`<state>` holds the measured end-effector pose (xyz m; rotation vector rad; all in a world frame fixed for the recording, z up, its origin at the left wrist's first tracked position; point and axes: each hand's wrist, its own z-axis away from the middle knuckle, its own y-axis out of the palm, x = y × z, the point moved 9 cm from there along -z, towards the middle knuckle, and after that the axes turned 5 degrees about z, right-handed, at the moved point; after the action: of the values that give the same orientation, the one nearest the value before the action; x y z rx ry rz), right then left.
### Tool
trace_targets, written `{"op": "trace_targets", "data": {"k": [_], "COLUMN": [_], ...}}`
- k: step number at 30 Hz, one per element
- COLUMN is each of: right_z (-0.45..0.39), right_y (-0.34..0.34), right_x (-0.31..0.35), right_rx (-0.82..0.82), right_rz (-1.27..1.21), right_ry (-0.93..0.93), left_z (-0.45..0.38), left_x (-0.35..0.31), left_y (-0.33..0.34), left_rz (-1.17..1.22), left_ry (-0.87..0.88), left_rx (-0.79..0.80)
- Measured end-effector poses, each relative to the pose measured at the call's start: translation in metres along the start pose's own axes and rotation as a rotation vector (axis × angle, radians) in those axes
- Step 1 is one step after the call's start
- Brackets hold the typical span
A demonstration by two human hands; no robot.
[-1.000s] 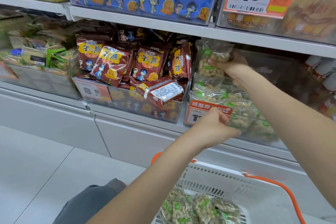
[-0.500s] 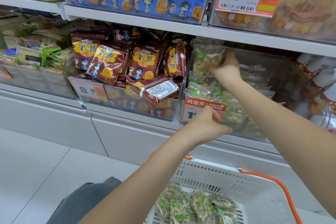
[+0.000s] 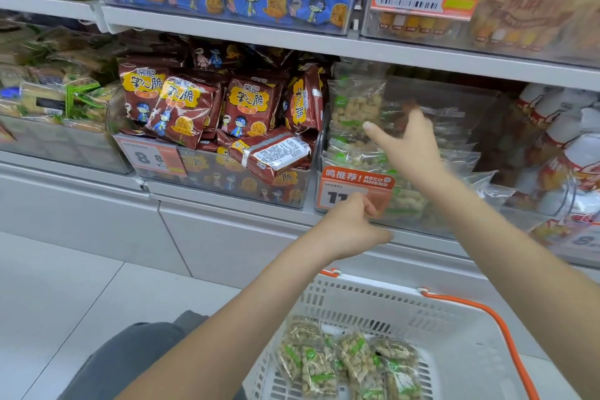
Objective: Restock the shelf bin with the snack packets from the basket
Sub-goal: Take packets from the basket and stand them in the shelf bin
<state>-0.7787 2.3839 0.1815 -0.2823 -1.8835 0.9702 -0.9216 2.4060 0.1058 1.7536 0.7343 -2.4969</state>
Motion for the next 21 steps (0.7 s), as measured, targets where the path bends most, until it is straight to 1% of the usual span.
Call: {"op": "trace_targets", "data": {"k": [2,4,6,7,9,11,14,16,18,20,21], "right_z": [0.047,0.093,0.13,0.145,0.17,0.195,0.232,0.25,0.263,0.275,0.278], "right_y": [-0.018,-0.031,-0.028,-0.019,0.012,0.054,0.113,0.139,0.164,0.192,0.205], "right_x": [-0.001,-0.012,-0.041,-0.06,-0.108,-0.167,-0.246,-0.279,-0.295,-0.303,-0.302], "right_rx": [-0.079,-0.166,-0.192,-0.17,-0.04,0.163,0.486,0.6,0.7,0.801,0.818], "right_rz": [-0.066,-0.073,-0.046,-0.036,-0.018,0.042,0.147,0.176,0.231,0.327,0.377], "right_ry": [-0.156,-0.292,-0.333,-0.325,-0.233,-0.073,0.148,0.233,0.248,0.245,0.225], "left_z": [-0.001,-0.003,-0.005,-0.006,-0.005,0.0,0.004,0.005,0.008,0.01,0.01], "left_x": [0.01,0.027,0.055,0.074,0.122,0.177,0.252,0.3,0.33,0.354,0.366], "left_y": [0.005,0.017,0.036,0.046,0.066,0.078,0.091,0.097,0.095,0.094,0.098], "left_rz": [-0.046,-0.078,-0.129,-0.186,-0.366,-0.503,-0.532,-0.505,-0.36,-0.087,0.064], "left_ry": [-0.01,-0.047,-0.084,-0.099,-0.157,-0.246,-0.4,-0.524,-0.666,-0.825,-0.917], "left_rx": [0.0,0.023,0.073,0.106,0.179,0.214,0.186,0.112,-0.042,-0.219,-0.29]}}
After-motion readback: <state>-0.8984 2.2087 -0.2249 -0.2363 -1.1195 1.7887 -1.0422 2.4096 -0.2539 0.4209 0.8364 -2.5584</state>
